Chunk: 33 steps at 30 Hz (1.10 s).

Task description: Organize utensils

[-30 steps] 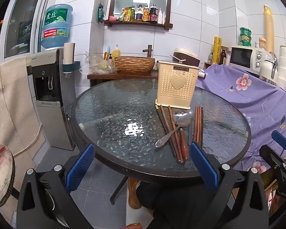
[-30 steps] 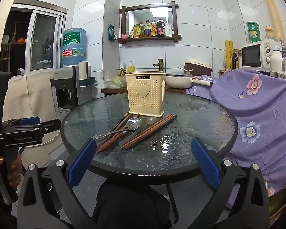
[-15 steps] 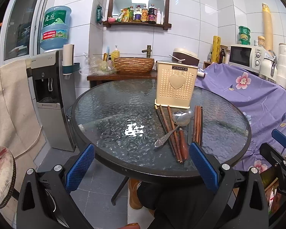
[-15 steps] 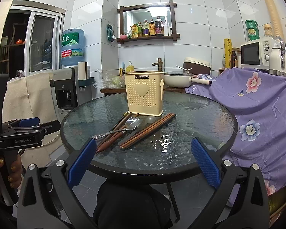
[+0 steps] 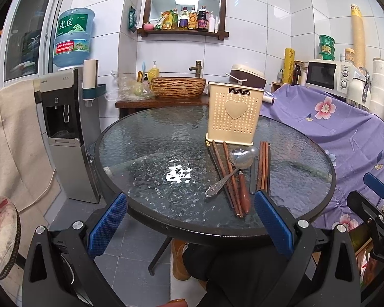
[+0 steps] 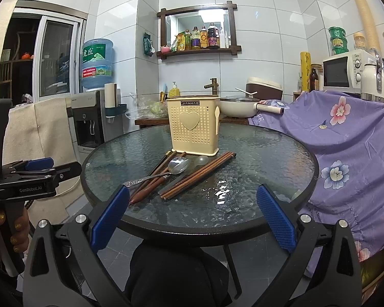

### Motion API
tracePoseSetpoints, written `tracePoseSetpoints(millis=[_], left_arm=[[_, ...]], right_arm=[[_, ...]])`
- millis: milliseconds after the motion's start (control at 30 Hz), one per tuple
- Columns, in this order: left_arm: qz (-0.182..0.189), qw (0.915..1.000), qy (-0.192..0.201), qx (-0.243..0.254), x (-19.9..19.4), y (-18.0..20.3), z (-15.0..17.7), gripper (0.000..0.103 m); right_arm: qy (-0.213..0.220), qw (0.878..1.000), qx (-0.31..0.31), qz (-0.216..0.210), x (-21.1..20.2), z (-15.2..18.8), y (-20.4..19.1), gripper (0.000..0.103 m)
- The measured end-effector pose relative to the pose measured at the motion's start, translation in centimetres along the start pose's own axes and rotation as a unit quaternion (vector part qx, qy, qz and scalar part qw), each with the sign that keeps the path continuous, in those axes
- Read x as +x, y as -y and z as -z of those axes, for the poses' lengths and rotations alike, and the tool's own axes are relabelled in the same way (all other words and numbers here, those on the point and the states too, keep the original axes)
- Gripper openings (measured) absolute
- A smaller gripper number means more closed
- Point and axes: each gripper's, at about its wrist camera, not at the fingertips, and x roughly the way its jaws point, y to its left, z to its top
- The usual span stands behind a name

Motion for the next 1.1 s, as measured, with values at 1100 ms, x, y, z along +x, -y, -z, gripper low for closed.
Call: tracePoseSetpoints(millis=[1100], left_arm=[[0.004, 1.0000, 0.000, -0.001, -0.22, 0.10, -0.16, 0.097]], right_arm=[[0.000, 1.000, -0.001, -0.001, -0.24, -0.14, -0.23, 0.098]])
